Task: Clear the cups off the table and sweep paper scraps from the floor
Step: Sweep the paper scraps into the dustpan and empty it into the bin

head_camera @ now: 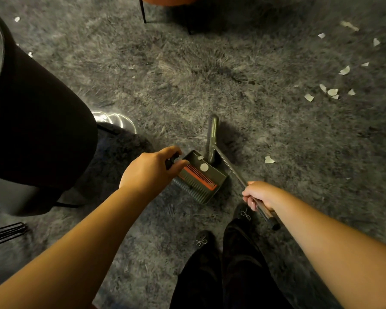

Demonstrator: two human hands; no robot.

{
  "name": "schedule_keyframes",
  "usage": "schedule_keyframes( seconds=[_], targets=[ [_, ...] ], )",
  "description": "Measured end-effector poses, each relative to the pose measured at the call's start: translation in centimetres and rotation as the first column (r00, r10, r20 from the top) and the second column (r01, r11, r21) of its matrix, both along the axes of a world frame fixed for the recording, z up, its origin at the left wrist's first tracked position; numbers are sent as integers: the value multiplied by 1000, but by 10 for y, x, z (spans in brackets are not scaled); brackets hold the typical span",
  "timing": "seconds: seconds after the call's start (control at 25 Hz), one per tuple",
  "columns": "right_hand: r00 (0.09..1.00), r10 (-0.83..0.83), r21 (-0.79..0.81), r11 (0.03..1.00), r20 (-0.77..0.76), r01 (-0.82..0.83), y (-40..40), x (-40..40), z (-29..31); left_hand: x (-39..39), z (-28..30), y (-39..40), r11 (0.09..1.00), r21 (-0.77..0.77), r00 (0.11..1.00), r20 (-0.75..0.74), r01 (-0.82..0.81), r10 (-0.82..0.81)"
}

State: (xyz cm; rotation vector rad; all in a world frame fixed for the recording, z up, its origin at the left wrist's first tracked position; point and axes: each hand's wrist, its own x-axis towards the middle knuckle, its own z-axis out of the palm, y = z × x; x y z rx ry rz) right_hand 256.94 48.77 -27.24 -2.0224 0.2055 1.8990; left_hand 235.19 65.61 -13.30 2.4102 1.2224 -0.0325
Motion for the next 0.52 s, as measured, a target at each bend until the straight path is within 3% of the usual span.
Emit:
schedule_keyframes(
  seconds=[0.16, 0.32, 0.52],
  targets=[
    [998, 55, 55, 997, 17, -56, -1, -21, 13, -3, -2, -1, 1000, -21, 1000, -3, 5, -5],
    [980, 150, 116, 979, 130, -166, -20, -17, 29, -3, -2, 1, 999, -30, 1000, -21, 17, -18],
    [980, 14, 150, 988, 200, -44, -27, -9, 47, -10, -1, -1, 999, -32, 1000, -16, 16, -17]
  ],
)
